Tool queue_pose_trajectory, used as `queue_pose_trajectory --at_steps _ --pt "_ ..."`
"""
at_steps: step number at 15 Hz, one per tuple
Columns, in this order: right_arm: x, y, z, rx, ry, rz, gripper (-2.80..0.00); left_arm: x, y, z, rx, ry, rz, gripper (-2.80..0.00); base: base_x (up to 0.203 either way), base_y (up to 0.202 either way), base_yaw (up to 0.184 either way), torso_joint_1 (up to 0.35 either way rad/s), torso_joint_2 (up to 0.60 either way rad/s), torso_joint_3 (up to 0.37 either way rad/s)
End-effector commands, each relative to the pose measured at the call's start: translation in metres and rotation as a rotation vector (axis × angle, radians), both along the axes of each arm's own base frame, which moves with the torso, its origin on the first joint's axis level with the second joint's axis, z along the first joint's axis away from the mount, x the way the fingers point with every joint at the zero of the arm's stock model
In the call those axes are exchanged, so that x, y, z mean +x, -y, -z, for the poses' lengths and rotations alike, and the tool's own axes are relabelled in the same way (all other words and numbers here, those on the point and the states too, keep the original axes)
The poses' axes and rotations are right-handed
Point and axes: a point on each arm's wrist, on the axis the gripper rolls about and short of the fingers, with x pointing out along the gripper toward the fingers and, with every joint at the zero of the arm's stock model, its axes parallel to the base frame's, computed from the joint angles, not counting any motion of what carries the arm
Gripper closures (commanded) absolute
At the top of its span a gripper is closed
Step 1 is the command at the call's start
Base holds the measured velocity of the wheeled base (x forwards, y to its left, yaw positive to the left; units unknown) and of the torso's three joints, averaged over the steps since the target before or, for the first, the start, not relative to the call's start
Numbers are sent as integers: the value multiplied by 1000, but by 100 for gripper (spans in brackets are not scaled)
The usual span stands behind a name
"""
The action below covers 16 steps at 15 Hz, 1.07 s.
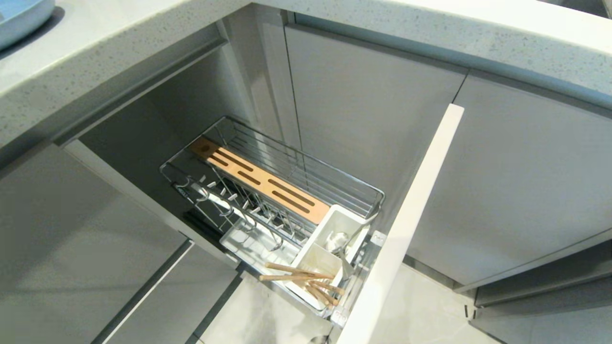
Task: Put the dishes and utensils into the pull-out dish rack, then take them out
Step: Take the bowl out of the cupboard, then take the chopsticks out of the cupboard
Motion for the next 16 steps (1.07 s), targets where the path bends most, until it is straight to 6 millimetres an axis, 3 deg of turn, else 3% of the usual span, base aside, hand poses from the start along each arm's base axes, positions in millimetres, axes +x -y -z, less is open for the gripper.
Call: queue_pose_trajectory --at_steps 1,4,9,12,16 --pt "0 0 0 0 2 0 0 -18 5 11 2 36 121 0 0 0 0 0 0 0" --pt "0 0 1 0 1 0 0 -10 8 18 7 -2 268 0 0 0 0 0 0 0" --pt "0 0 0 1 3 0 0 22 23 38 11 -174 515 0 0 0 0 0 0 0" --pt "0 0 0 0 2 0 0 45 47 53 24 -328 646 0 0 0 0 0 0 0" --pt "0 0 0 0 3 0 0 78 87 84 87 -571 685 0 0 0 0 0 0 0"
